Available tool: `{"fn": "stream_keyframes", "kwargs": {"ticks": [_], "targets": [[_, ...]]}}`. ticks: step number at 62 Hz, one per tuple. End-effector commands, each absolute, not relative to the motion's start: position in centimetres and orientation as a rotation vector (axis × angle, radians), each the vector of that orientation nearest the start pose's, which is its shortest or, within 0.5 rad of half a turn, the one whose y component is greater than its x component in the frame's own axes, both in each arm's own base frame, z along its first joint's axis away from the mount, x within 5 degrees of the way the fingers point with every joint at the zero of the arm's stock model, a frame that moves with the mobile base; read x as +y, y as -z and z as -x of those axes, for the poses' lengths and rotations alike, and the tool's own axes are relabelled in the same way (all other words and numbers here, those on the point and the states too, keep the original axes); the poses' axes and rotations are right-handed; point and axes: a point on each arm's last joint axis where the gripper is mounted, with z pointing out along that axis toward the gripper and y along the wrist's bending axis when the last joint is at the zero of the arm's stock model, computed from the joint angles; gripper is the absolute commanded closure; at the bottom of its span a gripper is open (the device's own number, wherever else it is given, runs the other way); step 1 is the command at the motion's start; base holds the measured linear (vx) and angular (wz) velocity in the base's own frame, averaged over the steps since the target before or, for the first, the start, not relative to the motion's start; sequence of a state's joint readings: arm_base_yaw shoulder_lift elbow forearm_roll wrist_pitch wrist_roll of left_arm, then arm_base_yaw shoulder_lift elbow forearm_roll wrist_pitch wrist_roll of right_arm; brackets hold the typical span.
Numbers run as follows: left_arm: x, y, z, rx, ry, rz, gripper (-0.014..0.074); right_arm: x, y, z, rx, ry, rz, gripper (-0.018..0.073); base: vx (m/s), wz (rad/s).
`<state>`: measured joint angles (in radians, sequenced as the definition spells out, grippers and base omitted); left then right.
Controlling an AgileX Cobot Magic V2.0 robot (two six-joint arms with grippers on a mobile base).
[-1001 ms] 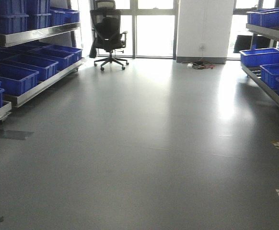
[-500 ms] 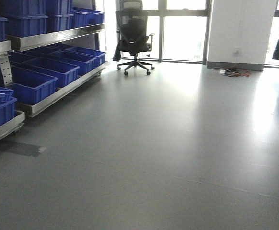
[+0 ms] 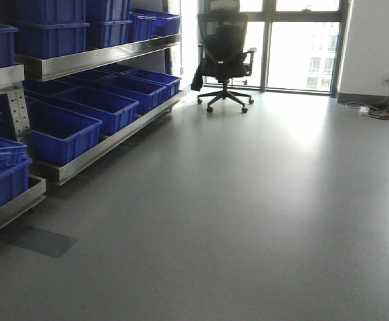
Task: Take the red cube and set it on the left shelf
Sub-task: 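Drive the base to the shelf rack holding the red cube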
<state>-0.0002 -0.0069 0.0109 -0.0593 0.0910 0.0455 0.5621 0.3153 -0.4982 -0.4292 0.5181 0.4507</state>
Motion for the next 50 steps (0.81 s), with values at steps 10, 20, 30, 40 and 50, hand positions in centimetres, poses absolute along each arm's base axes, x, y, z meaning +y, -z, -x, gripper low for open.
{"fn": "stream_keyframes", "kwargs": {"ticks": [10,20,30,40,50], "targets": [[-0.01,-20.14,-5.62,1.512,0.023,0.019,0.0506,2.09,-33.23,-6.62,1.664,-0.276,0.307,0.0487,0.67,0.18],[-0.01,-20.14,-5.62,1.512,0.023,0.019,0.0506,2.09,-33.23,-6.62,1.664,-0.276,0.307,0.0487,0.64,0.31],[-0.01,-20.14,-5.62,1.512,0.023,0.019,0.0506,2.07,-33.19,-6.62,1.669,-0.274,0.306,0.0487,0.59,0.53],[-0.01,-20.14,-5.62,1.512,0.023,0.019,0.0506,2.07,-33.18,-6.62,1.669,-0.274,0.306,0.0487,0.57,0.74],[-0.01,-20.14,-5.62,1.512,0.023,0.019,0.0506,2.06,-33.17,-6.62,1.671,-0.273,0.306,0.0487,0.52,0.85]]}}
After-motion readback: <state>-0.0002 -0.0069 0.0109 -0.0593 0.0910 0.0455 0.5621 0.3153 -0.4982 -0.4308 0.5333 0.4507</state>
